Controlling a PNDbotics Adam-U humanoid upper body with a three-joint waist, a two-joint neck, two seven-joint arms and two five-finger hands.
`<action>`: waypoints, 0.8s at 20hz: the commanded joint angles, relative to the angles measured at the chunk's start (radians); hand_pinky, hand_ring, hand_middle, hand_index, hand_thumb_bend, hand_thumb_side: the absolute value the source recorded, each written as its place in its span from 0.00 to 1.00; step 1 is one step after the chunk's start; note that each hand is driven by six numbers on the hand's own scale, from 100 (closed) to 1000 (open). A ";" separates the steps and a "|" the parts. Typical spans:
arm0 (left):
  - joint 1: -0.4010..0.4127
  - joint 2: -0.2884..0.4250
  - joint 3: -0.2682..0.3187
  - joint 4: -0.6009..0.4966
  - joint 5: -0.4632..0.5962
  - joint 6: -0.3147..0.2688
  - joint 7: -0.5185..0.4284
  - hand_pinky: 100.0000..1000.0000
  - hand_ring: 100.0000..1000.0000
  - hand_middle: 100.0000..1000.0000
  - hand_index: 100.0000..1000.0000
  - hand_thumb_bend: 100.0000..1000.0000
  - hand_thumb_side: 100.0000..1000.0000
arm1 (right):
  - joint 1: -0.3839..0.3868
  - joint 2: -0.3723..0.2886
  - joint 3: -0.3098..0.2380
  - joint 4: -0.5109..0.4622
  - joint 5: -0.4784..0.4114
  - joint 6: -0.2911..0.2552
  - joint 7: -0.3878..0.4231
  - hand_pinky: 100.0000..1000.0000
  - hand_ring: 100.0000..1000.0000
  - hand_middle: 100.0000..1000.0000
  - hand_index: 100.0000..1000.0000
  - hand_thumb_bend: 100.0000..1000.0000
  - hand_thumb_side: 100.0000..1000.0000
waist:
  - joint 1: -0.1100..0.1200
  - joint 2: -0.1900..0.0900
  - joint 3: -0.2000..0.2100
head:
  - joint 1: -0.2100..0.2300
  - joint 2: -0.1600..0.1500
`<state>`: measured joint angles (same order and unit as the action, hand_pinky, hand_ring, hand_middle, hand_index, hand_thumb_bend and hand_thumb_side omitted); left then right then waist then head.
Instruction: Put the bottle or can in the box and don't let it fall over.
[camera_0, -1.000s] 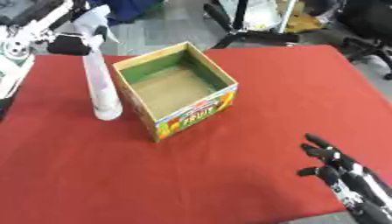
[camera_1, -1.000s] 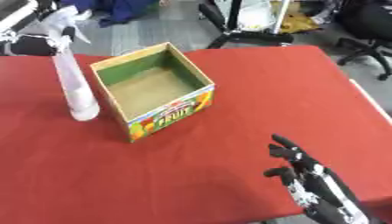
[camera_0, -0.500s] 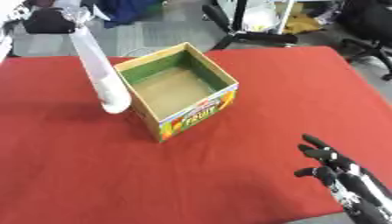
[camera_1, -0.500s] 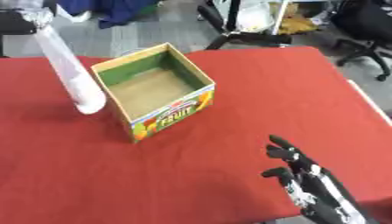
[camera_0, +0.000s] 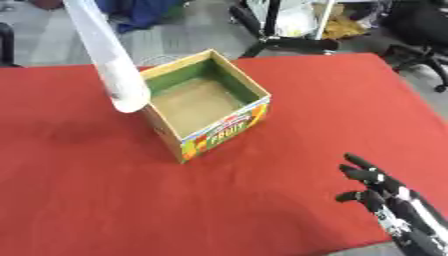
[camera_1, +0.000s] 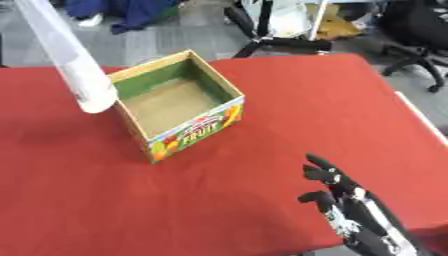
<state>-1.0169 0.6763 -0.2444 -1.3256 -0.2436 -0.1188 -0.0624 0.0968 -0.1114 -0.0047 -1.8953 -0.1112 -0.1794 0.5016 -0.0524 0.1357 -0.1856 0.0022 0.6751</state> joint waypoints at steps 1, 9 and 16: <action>-0.029 -0.020 -0.009 0.001 0.002 -0.006 0.038 0.32 0.29 0.12 0.43 0.00 0.45 | -0.006 -0.019 0.005 -0.009 -0.009 -0.005 0.008 0.67 1.00 1.00 0.76 0.00 0.44 | -0.002 -0.018 -0.011 | 0.005 -0.017; -0.022 -0.079 -0.034 0.058 0.003 -0.034 0.116 0.34 0.31 0.13 0.44 0.00 0.45 | -0.012 -0.012 0.011 -0.009 -0.015 -0.004 0.014 0.67 1.00 1.00 0.76 0.00 0.44 | -0.008 -0.006 -0.033 | 0.000 -0.028; -0.010 -0.112 -0.073 0.049 0.008 -0.056 0.109 0.36 0.33 0.14 0.45 0.00 0.44 | -0.013 -0.009 0.014 -0.010 -0.016 -0.002 0.017 0.67 1.00 1.00 0.76 0.00 0.43 | -0.008 -0.002 -0.039 | -0.001 -0.037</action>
<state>-1.0085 0.5578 -0.3173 -1.2590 -0.2406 -0.1684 0.0466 0.0886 -0.1111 0.0077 -1.8953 -0.1199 -0.1795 0.5149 -0.0628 0.1442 -0.2221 0.0031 0.6532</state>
